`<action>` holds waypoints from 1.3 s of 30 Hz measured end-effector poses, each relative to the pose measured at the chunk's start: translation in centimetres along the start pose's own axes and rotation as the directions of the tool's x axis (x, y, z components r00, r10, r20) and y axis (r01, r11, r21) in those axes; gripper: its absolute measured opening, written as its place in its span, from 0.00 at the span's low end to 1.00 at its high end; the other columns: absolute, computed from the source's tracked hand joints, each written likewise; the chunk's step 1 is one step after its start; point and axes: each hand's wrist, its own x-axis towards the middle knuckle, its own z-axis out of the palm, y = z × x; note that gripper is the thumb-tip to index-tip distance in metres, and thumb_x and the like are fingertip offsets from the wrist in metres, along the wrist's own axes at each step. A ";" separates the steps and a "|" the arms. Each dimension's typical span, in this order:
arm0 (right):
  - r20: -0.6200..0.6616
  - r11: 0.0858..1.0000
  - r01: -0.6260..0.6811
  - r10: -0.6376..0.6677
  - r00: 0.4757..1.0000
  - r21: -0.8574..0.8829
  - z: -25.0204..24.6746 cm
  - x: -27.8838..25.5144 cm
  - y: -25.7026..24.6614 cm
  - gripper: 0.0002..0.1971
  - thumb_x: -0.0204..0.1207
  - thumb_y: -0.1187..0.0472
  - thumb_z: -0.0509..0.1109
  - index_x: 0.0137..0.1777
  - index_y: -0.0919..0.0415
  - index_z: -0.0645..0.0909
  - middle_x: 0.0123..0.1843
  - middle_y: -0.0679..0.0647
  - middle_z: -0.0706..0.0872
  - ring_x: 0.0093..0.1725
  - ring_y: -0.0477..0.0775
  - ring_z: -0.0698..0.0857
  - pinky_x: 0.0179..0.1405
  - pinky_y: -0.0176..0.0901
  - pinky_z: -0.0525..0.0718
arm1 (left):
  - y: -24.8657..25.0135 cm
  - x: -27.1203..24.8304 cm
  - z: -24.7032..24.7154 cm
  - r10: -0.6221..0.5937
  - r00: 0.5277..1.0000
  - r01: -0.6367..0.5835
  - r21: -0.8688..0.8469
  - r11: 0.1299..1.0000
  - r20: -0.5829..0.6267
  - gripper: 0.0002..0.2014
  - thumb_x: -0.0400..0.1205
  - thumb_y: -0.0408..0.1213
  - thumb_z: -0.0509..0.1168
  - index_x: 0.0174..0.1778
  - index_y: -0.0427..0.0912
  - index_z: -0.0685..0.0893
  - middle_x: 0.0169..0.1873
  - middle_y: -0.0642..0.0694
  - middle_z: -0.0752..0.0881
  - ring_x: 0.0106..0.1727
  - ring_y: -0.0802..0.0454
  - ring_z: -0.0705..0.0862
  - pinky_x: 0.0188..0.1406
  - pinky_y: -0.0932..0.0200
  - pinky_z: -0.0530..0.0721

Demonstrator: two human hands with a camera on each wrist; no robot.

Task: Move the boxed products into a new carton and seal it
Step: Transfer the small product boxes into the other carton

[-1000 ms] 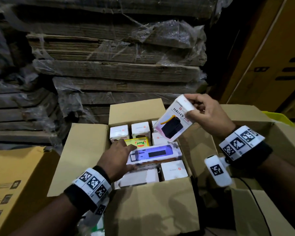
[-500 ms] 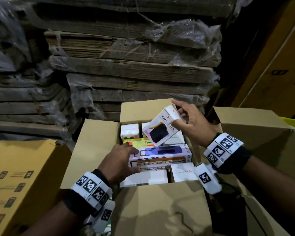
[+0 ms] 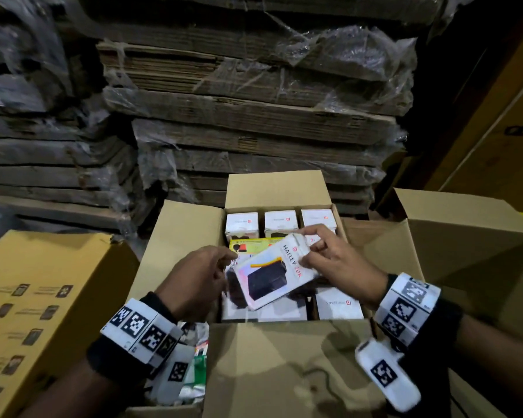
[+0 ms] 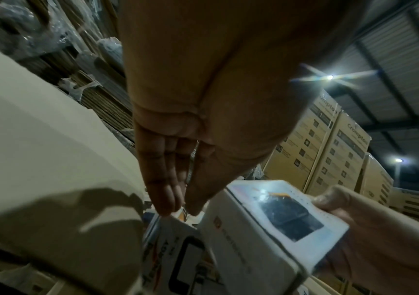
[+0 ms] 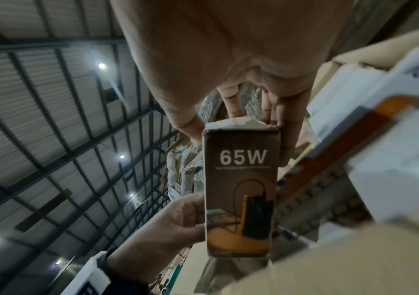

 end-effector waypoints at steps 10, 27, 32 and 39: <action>0.160 0.659 0.127 -0.009 0.987 -0.742 1.8 -1.7 1.0 0.19 0.76 0.34 0.61 0.49 0.48 0.76 0.43 0.45 0.86 0.45 0.51 0.84 0.40 0.47 0.80 | 0.9 -1.0 -0.5 -0.078 0.994 0.079 -0.007 0.997 0.083 0.14 0.81 0.30 0.61 0.52 0.50 0.88 0.50 0.52 0.90 0.47 0.51 0.87 0.45 0.56 0.83; 0.199 0.489 0.234 -0.123 0.972 -0.841 2.9 -1.2 1.3 0.16 0.79 0.48 0.67 0.63 0.51 0.74 0.59 0.51 0.80 0.61 0.56 0.74 0.55 0.50 0.75 | 1.7 -1.3 1.7 -0.082 0.992 0.071 0.106 0.992 0.100 0.25 0.66 0.56 0.81 0.56 0.57 0.81 0.53 0.56 0.80 0.48 0.56 0.83 0.47 0.58 0.79; 0.157 0.429 0.243 -0.227 0.961 -0.870 0.5 -1.6 0.9 0.21 0.71 0.43 0.72 0.62 0.49 0.79 0.59 0.50 0.77 0.59 0.55 0.75 0.55 0.51 0.79 | 1.5 -1.0 1.0 -0.028 1.000 0.026 0.118 0.993 0.008 0.39 0.62 0.55 0.84 0.68 0.56 0.77 0.63 0.55 0.73 0.50 0.53 0.85 0.46 0.55 0.83; 0.098 0.447 0.168 -0.176 0.980 -0.879 -0.9 -2.6 3.4 0.14 0.76 0.50 0.71 0.60 0.52 0.79 0.56 0.53 0.79 0.59 0.57 0.77 0.58 0.49 0.79 | 1.7 -0.9 1.7 0.035 0.997 -0.048 0.205 0.978 0.067 0.32 0.70 0.57 0.78 0.70 0.54 0.80 0.66 0.57 0.78 0.66 0.56 0.77 0.54 0.60 0.78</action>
